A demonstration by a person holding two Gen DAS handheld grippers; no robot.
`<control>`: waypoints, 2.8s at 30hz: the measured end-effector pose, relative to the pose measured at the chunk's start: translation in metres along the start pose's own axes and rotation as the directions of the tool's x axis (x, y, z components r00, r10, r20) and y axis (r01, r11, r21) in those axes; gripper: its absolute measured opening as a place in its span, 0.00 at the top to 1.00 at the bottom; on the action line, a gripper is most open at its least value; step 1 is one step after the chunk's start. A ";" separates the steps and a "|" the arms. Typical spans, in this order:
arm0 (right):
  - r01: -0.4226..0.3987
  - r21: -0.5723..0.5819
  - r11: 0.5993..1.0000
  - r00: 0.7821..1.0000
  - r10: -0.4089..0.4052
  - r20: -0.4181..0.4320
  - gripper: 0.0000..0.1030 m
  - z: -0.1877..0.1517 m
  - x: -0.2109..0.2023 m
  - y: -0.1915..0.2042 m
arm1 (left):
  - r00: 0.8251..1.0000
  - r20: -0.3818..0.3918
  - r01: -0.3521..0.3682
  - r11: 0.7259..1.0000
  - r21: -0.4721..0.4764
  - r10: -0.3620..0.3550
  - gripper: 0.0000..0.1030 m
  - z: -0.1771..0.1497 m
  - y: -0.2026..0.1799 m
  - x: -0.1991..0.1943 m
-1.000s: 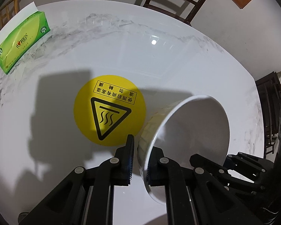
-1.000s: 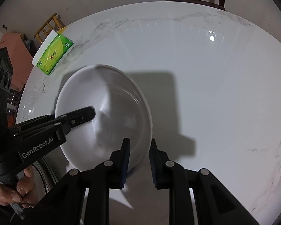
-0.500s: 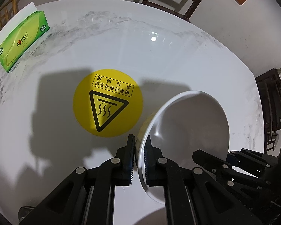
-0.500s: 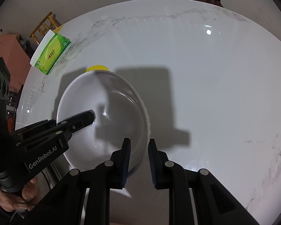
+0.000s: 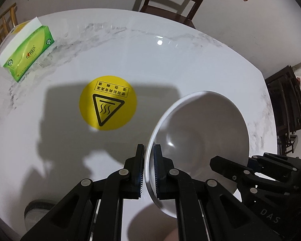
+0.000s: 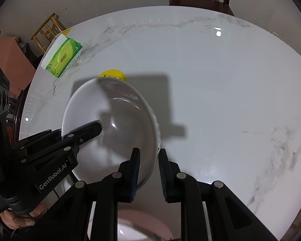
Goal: Organize plates and bowls
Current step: 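Carry the 'Rabbit' bowl with the left tool toward the nested bowls, then lower the 'Rabbit' bowl into the white bowl and open the left tool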
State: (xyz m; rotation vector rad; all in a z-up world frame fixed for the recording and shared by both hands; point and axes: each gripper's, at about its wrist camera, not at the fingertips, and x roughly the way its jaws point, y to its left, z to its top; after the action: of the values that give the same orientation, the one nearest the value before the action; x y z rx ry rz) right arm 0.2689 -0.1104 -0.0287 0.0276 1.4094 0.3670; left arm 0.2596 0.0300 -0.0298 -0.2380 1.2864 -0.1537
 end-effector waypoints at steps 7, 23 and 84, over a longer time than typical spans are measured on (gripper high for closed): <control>0.023 0.001 1.000 1.000 -0.023 0.003 0.81 -0.026 -0.031 0.001 | 1.000 0.000 0.007 1.000 0.030 -0.007 0.94 -0.019 -0.016 -0.027; 0.043 0.006 0.999 0.999 -0.043 -0.032 0.81 -0.115 -0.060 0.008 | 0.998 -0.056 0.013 0.997 0.075 -0.009 0.94 -0.096 -0.043 -0.060; 0.022 0.049 0.999 0.999 -0.020 -0.040 0.76 -0.176 -0.030 -0.004 | 0.985 -0.135 0.110 0.993 0.044 -0.103 0.84 -0.156 -0.030 -0.032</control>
State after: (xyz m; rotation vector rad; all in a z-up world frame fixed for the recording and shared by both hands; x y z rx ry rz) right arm 0.0967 -0.1569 -0.0303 0.0463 1.4572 0.3172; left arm 0.1015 -0.0054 -0.0326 -0.2559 1.4007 -0.2975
